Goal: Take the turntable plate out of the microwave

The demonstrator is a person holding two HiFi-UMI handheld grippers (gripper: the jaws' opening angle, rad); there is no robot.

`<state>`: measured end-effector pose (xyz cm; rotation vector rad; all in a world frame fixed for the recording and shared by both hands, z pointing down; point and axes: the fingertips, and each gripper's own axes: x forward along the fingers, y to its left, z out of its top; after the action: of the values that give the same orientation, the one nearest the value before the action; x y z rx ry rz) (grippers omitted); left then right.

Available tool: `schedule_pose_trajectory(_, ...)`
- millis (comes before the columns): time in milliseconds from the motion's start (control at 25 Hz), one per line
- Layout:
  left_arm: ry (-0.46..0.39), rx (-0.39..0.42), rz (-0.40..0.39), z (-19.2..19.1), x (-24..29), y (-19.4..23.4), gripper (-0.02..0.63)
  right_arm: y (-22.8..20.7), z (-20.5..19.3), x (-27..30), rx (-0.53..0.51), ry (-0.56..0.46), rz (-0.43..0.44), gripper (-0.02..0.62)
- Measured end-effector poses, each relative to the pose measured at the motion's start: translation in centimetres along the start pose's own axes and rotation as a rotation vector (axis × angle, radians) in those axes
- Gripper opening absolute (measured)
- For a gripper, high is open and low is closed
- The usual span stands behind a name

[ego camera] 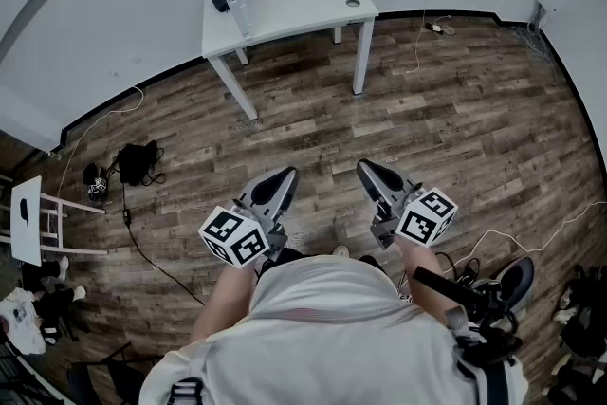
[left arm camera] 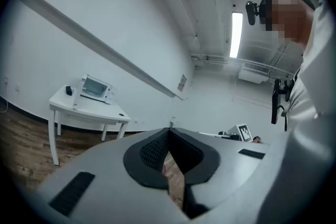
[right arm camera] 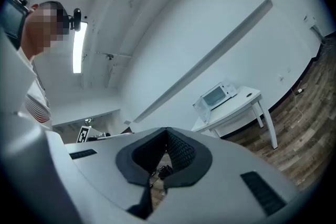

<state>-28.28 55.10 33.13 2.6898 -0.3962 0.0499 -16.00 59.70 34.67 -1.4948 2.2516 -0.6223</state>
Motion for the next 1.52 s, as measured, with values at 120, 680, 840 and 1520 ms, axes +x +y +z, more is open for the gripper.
schedule_pose_trajectory(120,0.025,0.011,-0.010,-0.6,1.8,-0.6,0.008,-1.5,0.9,-0.6,-0.012,0.012,-0.008,0.003)
schedule_pose_trajectory(680,0.052,-0.009,-0.081,0.0,11.6,1.9,0.008,-7.9,4.6,-0.1,-0.008,-0.016,-0.015,0.003)
schedule_pose_trajectory(840,0.047,-0.015,-0.095,1.5,15.3,3.5,0.008,-11.1,6.6,1.2,-0.004,-0.023,-0.033,0.003)
schedule_pose_trajectory(1520,0.009,0.047,-0.046,11.5,26.0,20.8,0.008,-22.7,14.2,20.8,-0.010,0.058,-0.003,0.003)
